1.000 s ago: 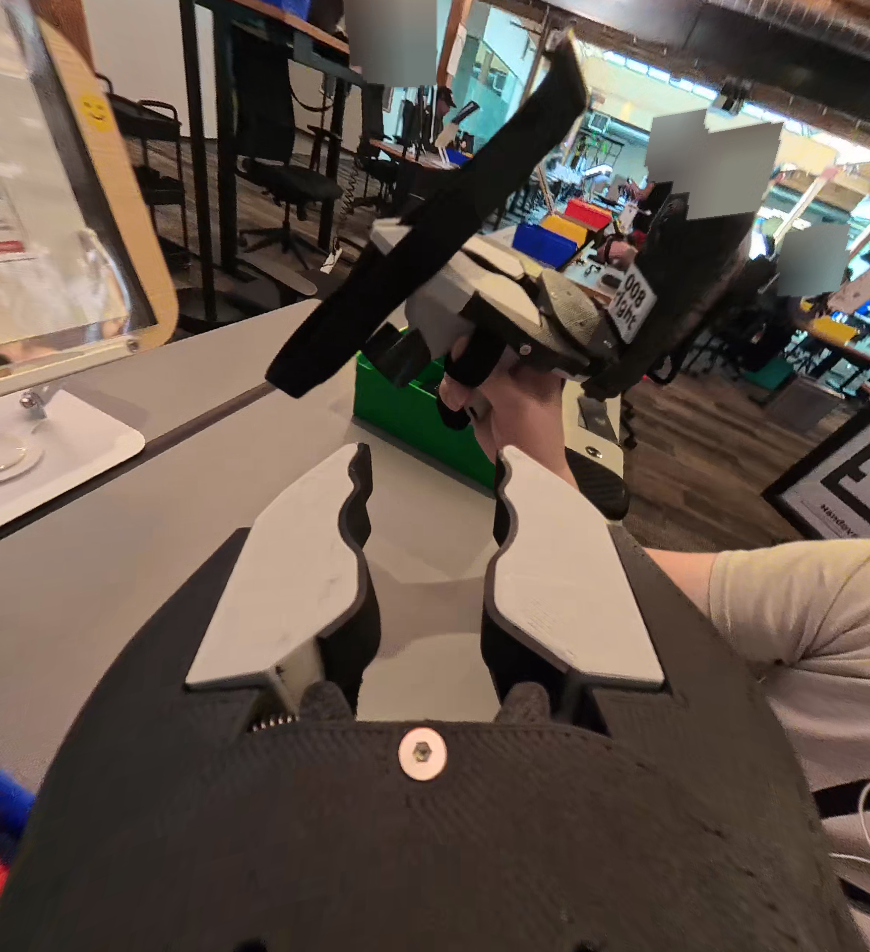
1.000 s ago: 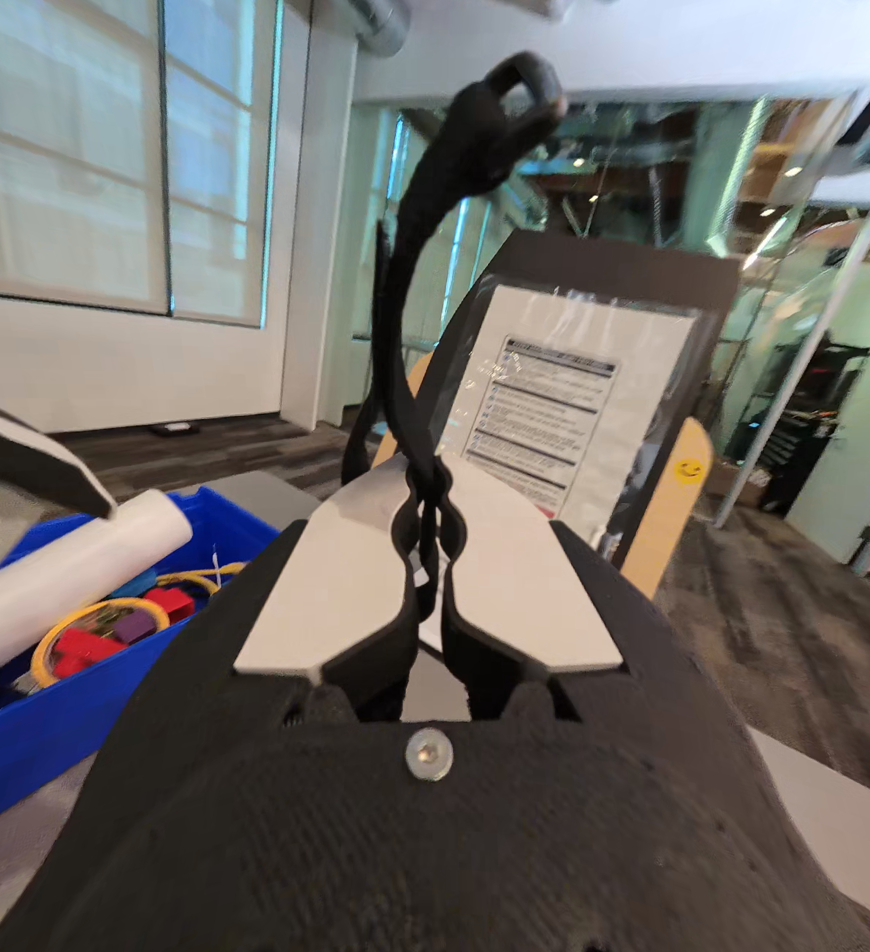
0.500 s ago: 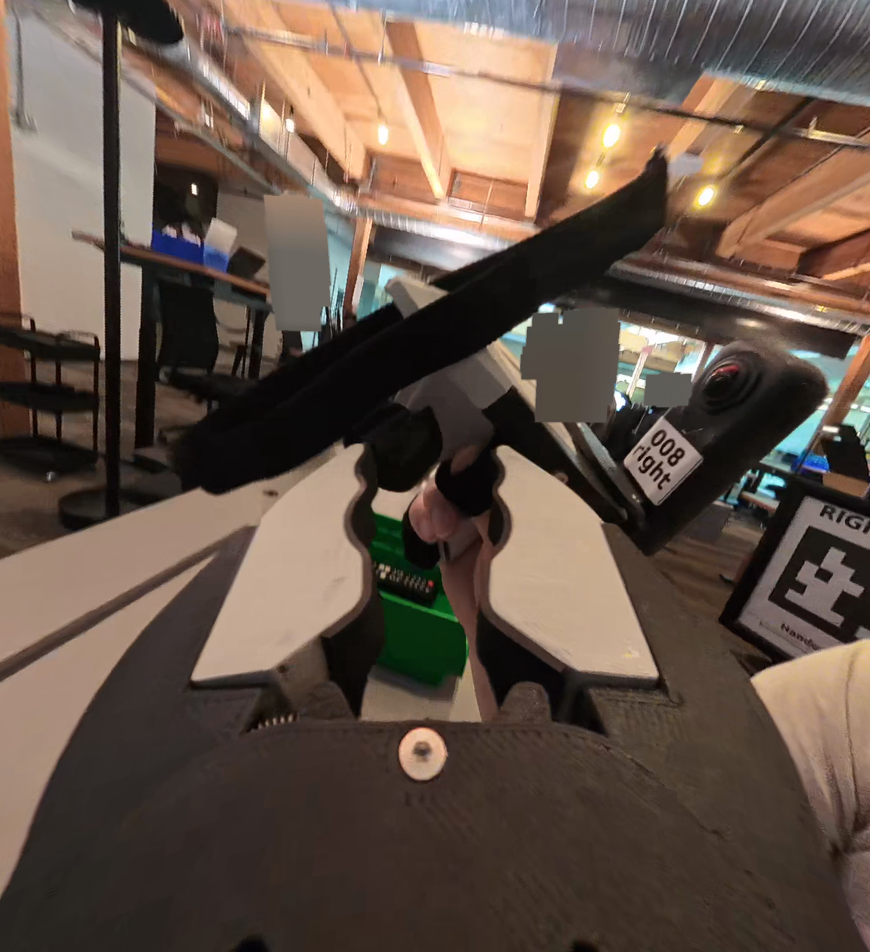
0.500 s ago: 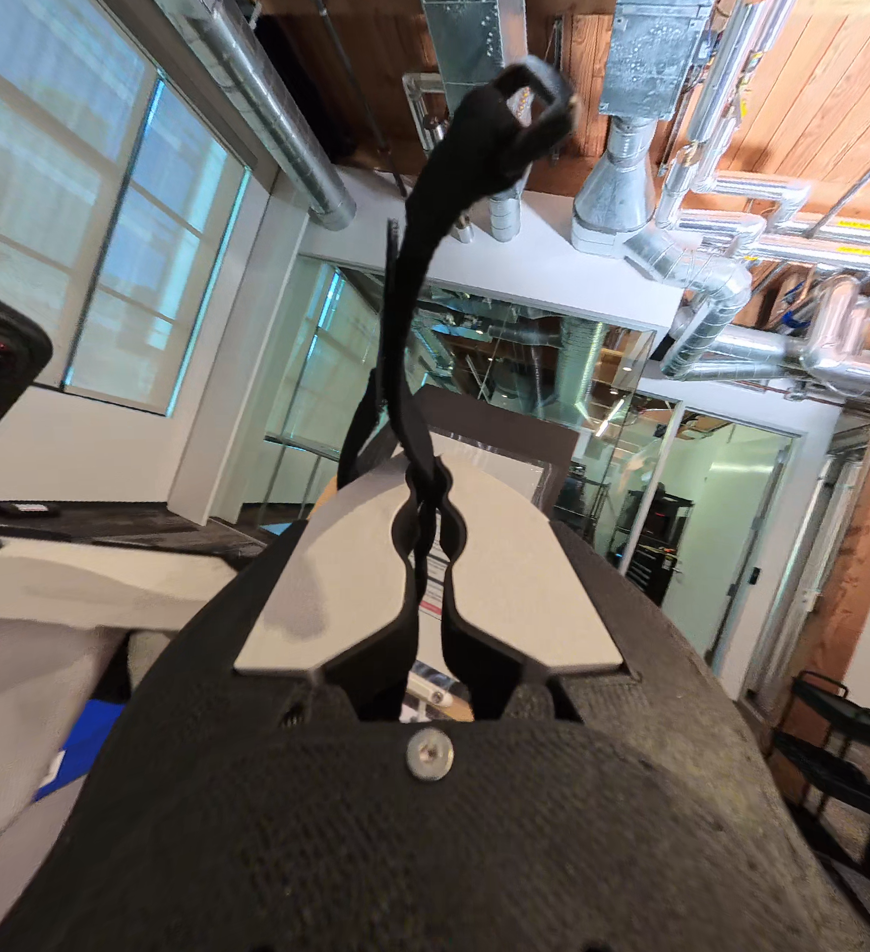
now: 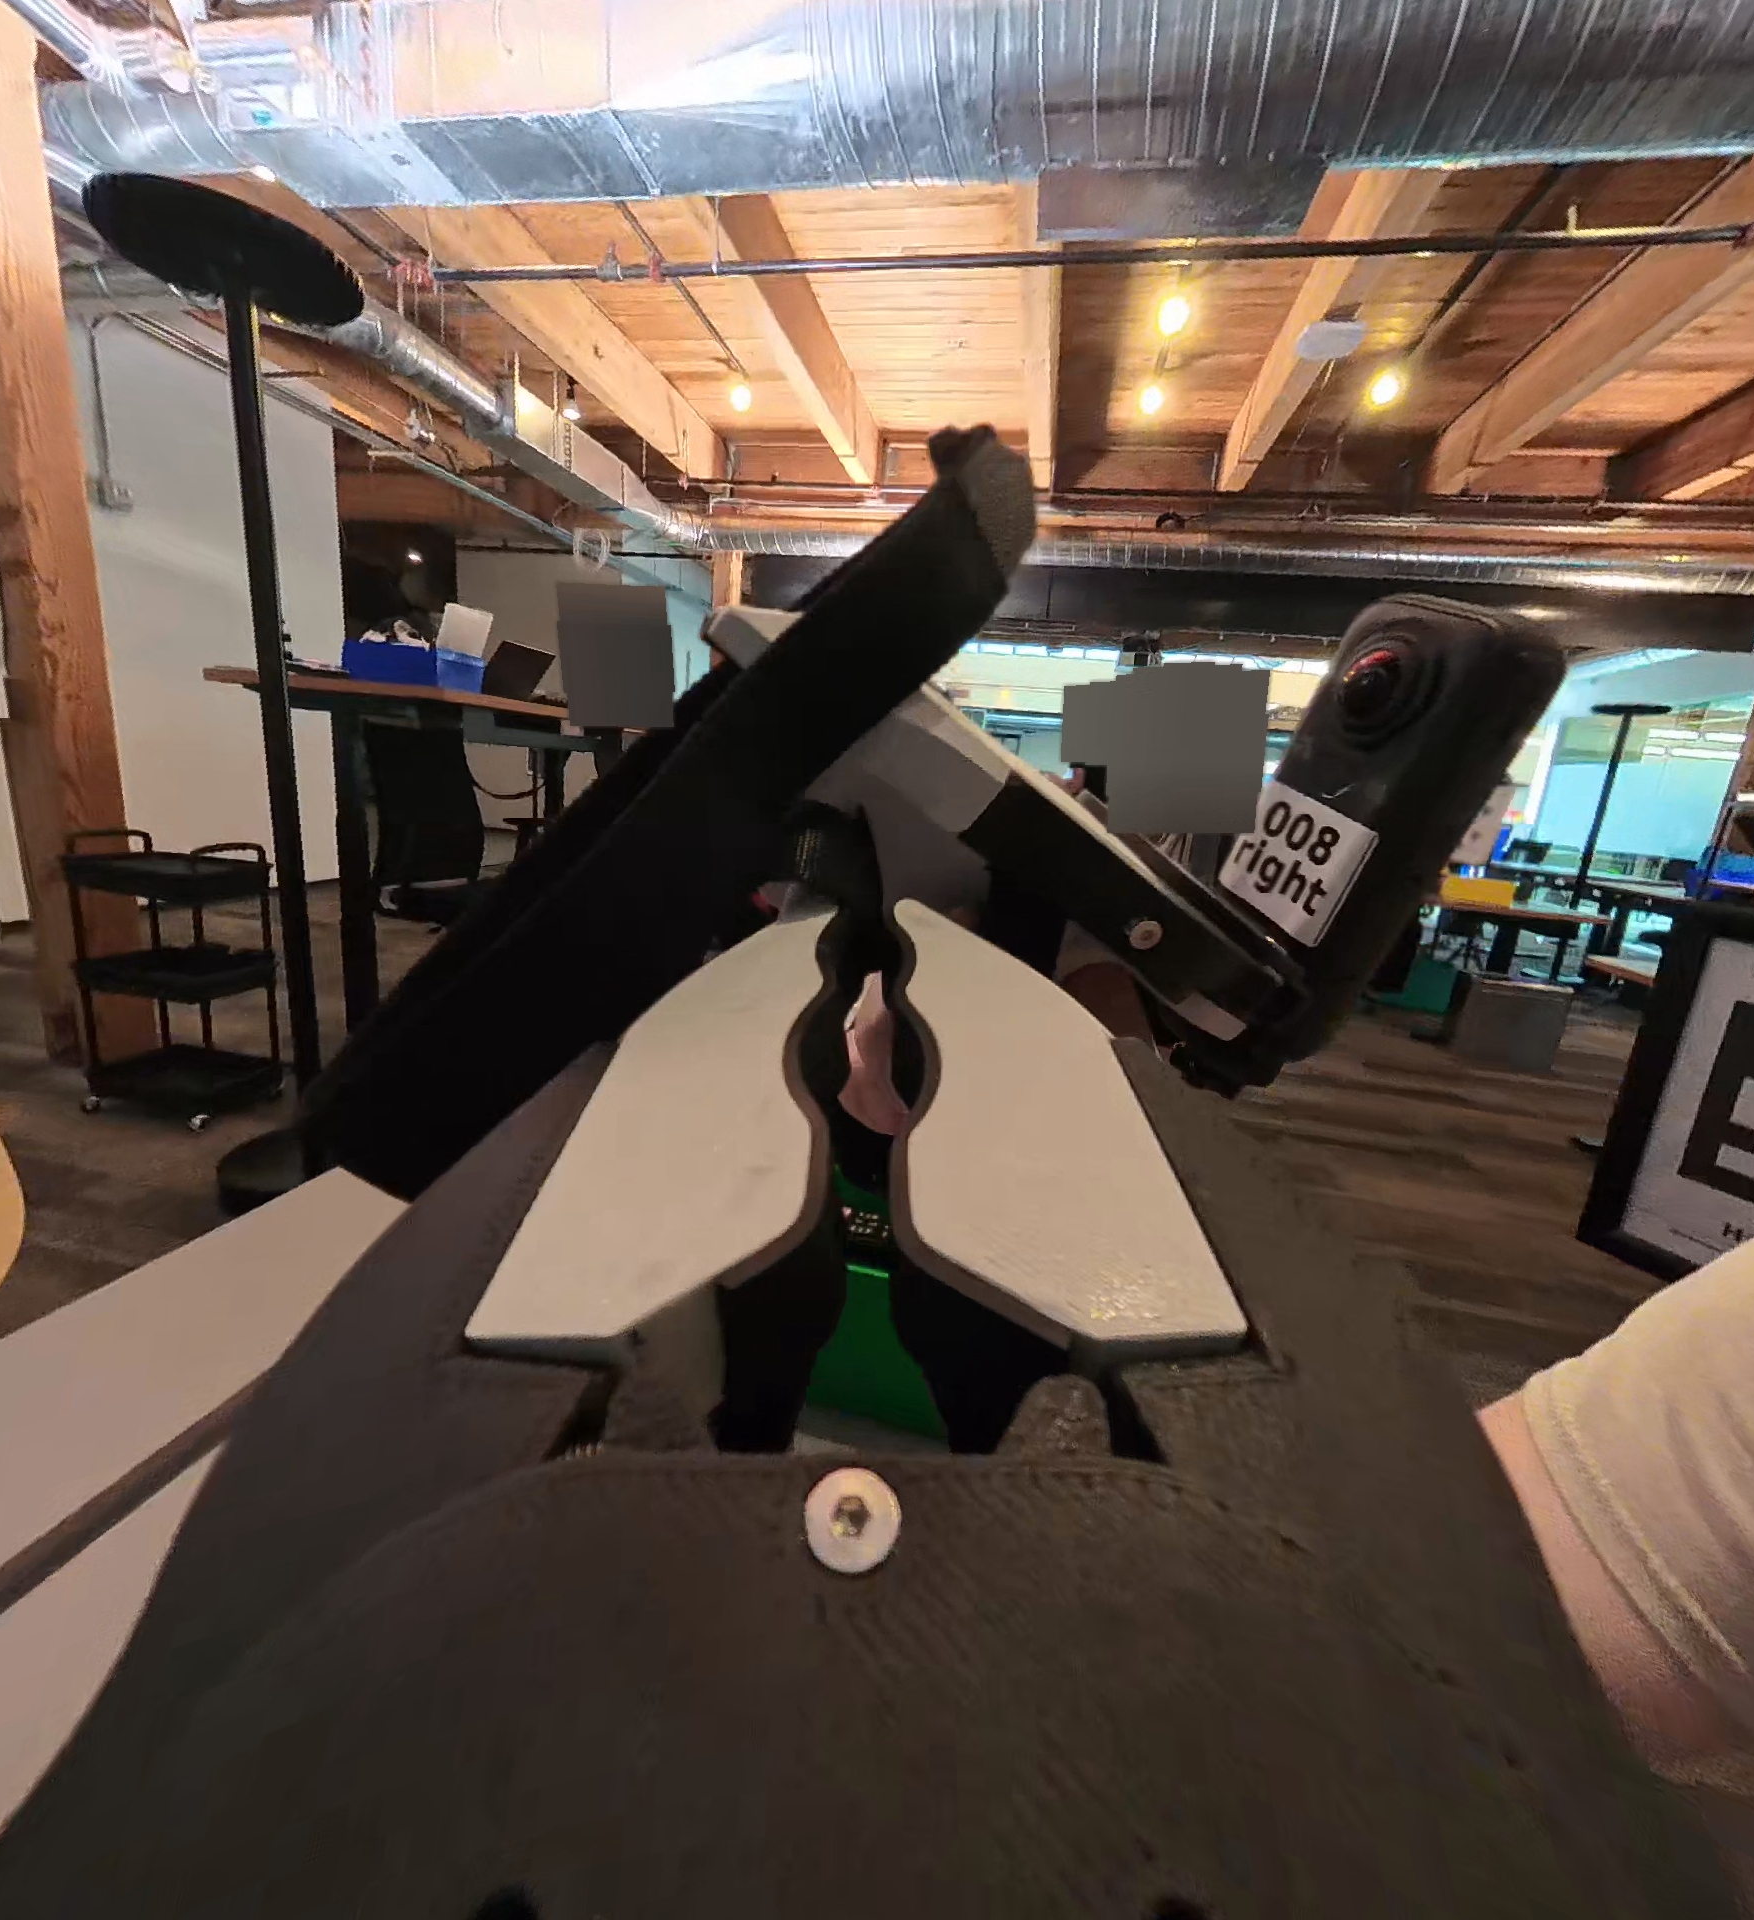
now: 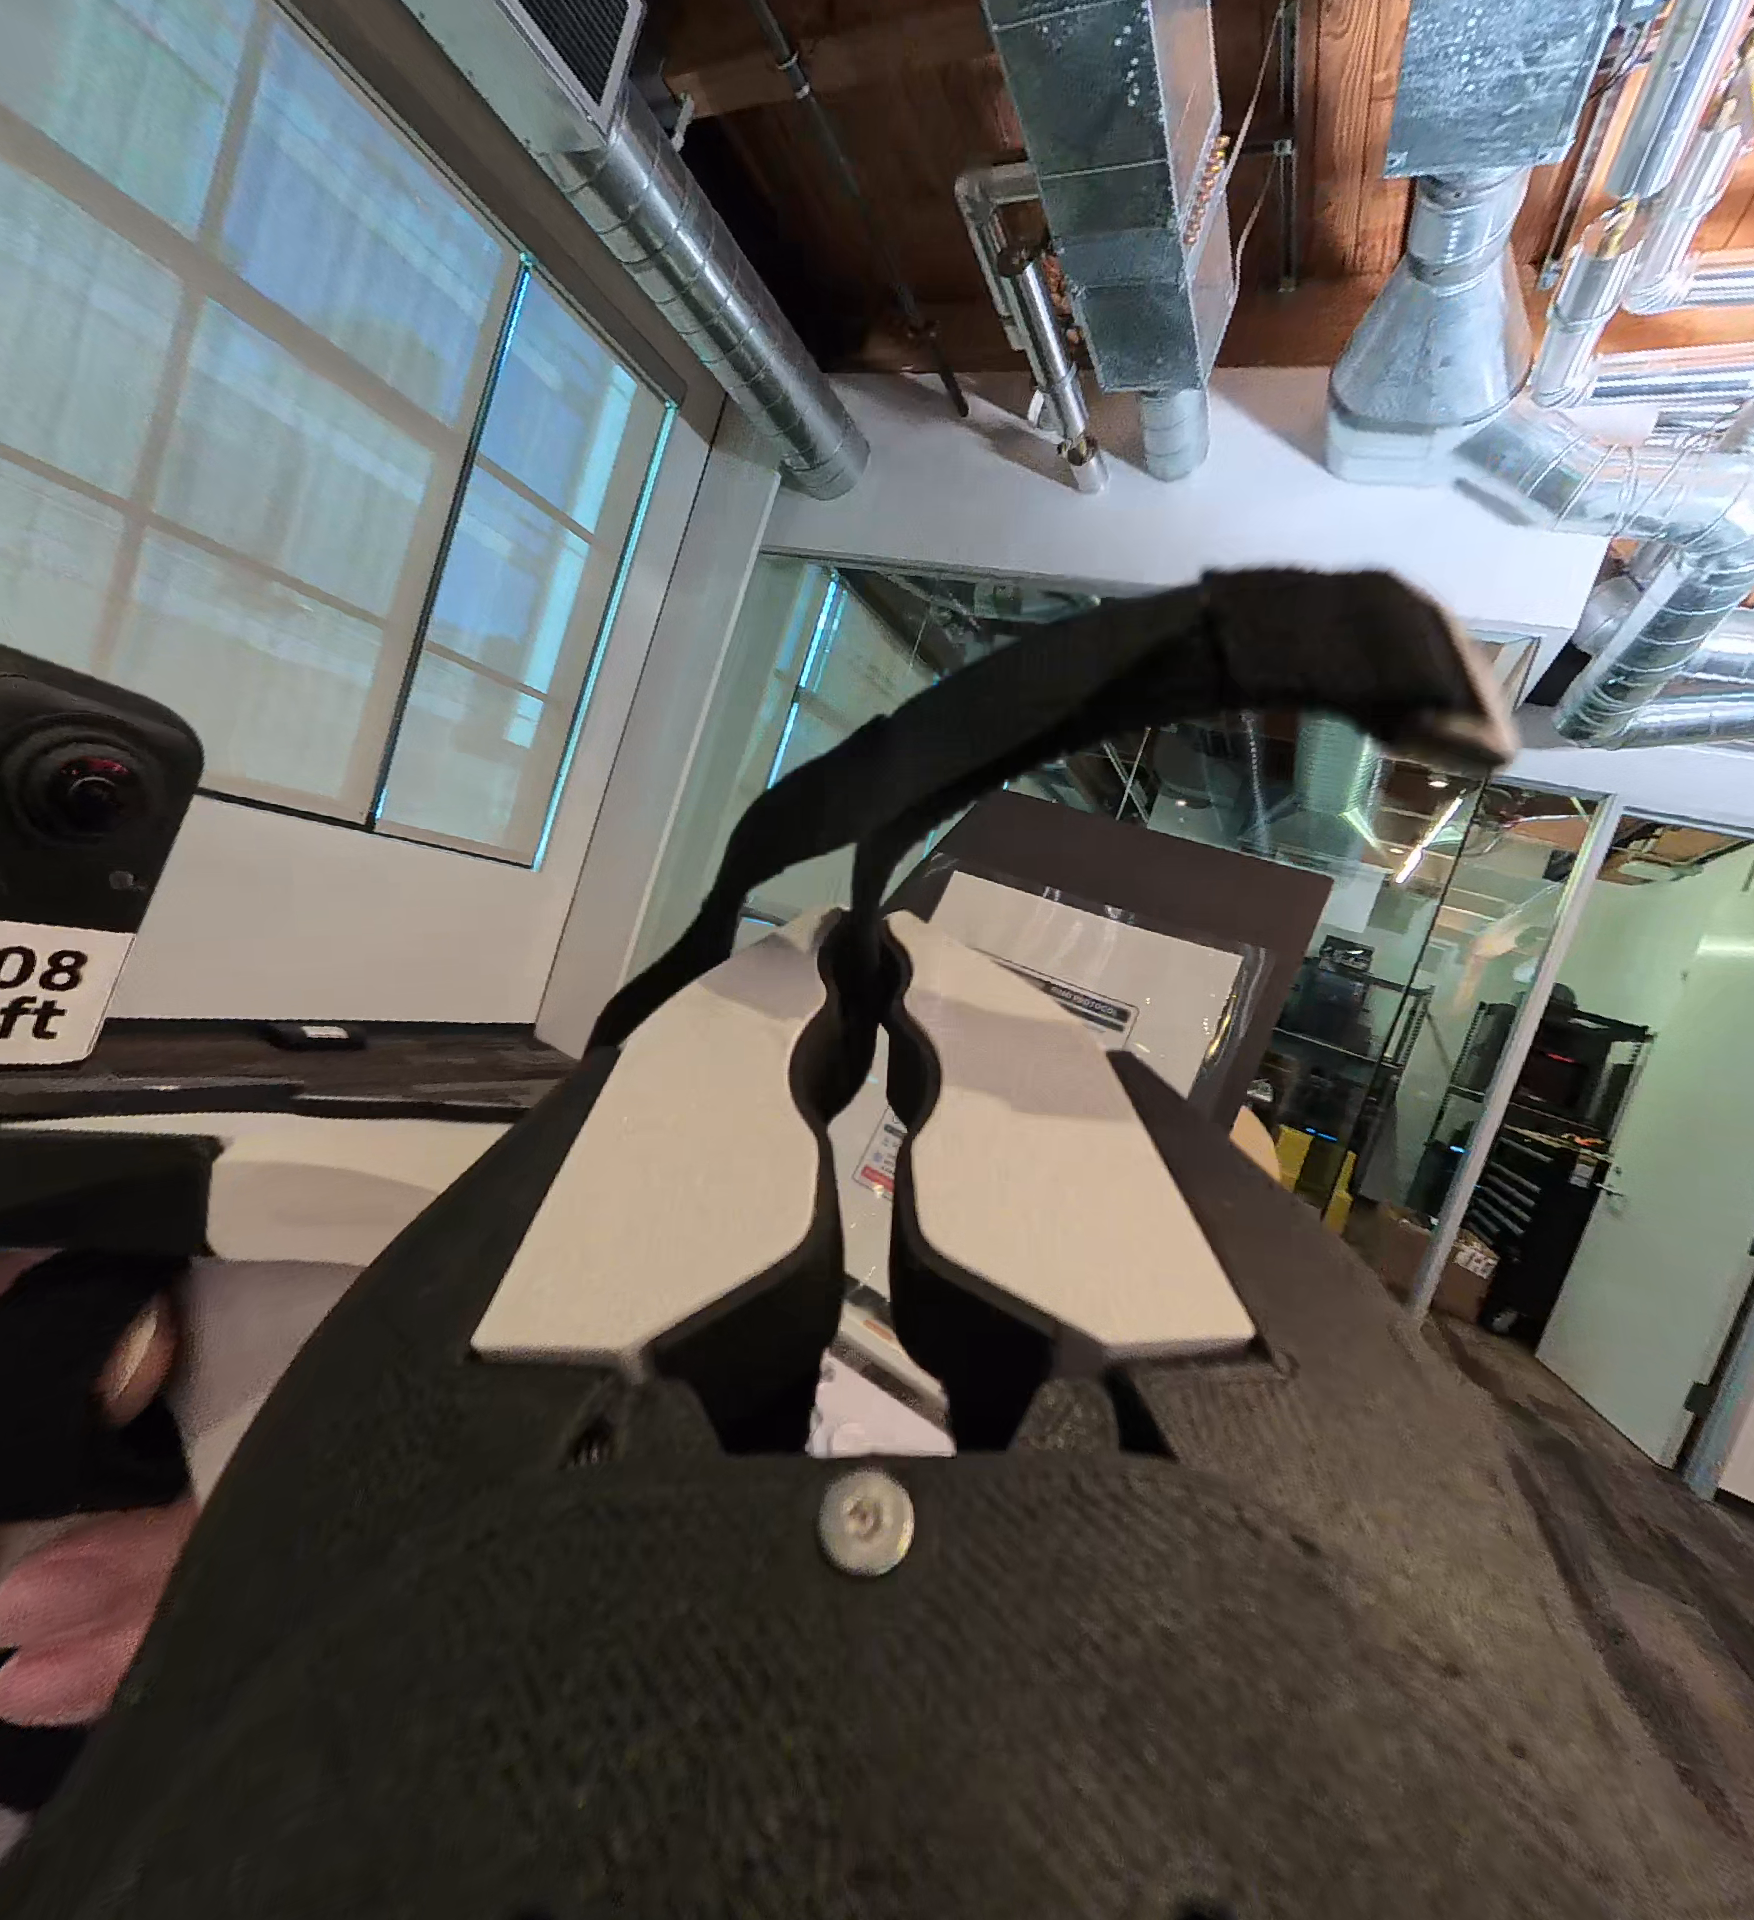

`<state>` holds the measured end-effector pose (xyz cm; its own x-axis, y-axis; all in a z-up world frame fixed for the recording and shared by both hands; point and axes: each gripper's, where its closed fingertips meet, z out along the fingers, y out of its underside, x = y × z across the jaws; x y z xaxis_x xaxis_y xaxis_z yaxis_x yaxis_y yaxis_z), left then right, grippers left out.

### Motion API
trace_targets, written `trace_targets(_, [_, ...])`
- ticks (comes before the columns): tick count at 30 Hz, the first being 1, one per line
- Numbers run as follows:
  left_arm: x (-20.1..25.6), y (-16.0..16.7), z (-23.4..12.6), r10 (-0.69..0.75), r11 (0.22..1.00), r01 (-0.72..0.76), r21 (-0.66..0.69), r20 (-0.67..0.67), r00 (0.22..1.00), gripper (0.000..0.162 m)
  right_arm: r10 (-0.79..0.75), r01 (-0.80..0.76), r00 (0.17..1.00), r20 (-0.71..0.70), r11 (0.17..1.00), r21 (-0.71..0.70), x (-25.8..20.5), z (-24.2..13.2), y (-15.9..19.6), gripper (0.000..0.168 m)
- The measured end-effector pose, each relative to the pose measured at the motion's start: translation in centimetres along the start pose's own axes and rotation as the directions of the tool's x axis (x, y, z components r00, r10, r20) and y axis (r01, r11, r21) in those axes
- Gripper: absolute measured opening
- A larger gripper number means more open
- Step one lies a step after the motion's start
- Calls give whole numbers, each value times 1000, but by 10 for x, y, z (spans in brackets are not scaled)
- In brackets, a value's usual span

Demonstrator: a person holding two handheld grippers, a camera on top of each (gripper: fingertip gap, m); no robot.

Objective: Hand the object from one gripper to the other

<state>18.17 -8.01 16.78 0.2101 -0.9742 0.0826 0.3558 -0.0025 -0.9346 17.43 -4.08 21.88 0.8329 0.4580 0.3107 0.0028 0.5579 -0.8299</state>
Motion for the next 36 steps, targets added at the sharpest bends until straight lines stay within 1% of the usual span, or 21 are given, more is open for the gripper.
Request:
trace_targets(4, [0,7,-1,42,996,-43,-73,-16,999,1,76,-76,997,9,997,-16,11,1,7,3])
trace_targets(7, [9,13,0,78,991,-87,-104,-86,993,0,212,-211,976,40,977,-29,24,1,15,3])
trace_targets(10, [21,29,4,166,964,-190,-188,-137,977,0,330,-327,943,52,943,-59,41,2,31,2])
trace_targets(12, [33,38,8,221,941,-256,-221,-172,960,0,385,-381,922,48,921,-84,53,4,47,2])
trace_targets(13, [38,42,10,236,932,-276,-234,-184,954,0,417,-410,906,71,907,-97,54,6,54,2])
trace_targets(15, [43,51,15,224,926,-268,-266,-183,957,1,505,-490,853,136,862,-130,50,10,65,3])
trace_targets(16, [49,59,16,191,924,-251,-289,-220,957,1,553,-533,817,162,832,-153,46,13,70,3])
trace_targets(17, [53,65,19,152,928,-219,-301,-230,961,0,592,-567,787,175,805,-174,42,15,74,2])
trace_targets(18, [50,70,22,140,928,-201,-315,-208,968,0,616,-589,767,178,787,-184,39,17,78,2])
trace_targets(20, [47,79,25,96,926,-156,-343,-187,978,0,617,-589,768,171,785,-190,34,21,85,1])
trace_targets(22, [51,71,25,35,947,-96,-307,-199,979,0,618,-578,767,173,783,-231,24,25,94,2])
trace_targets(24, [52,62,20,-2,954,-62,-294,-211,977,0,653,-604,734,188,753,-259,14,28,98,2])
trace_targets(26, [49,59,16,-8,952,-50,-301,-190,982,0,670,-612,721,179,736,-289,8,31,106,3])
trace_targets(29, [45,59,12,-26,943,-33,-332,-172,985,1,675,-610,724,141,723,-326,2,36,120,3])
trace_targets(30, [48,59,11,-52,940,-17,-340,-193,980,0,672,-607,732,113,718,-341,2,38,127,3])
trace_targets(31, [68,59,10,-115,939,2,-343,-309,944,0,653,-596,755,55,719,-359,4,41,139,3])
trace_targets(32, [87,61,12,-178,929,30,-369,-374,910,0,629,-578,777,19,726,-374,6,46,151,3])
trace_targets(33, [93,69,17,-156,914,-3,-407,-357,921,0,641,-584,767,19,711,-392,2,53,160,3])
trace_targets(34, [94,76,22,-77,908,-69,-414,-327,942,0,689,-610,722,65,678,-410,-10,61,163,3])
trace_targets(35, [95,78,26,-28,911,-103,-399,-309,951,0,737,-630,665,123,642,-437,-26,69,164,3])
trace_targets(36, [97,74,28,-30,924,-90,-372,-305,952,0,762,-622,630,149,611,-490,-45,76,171,3])
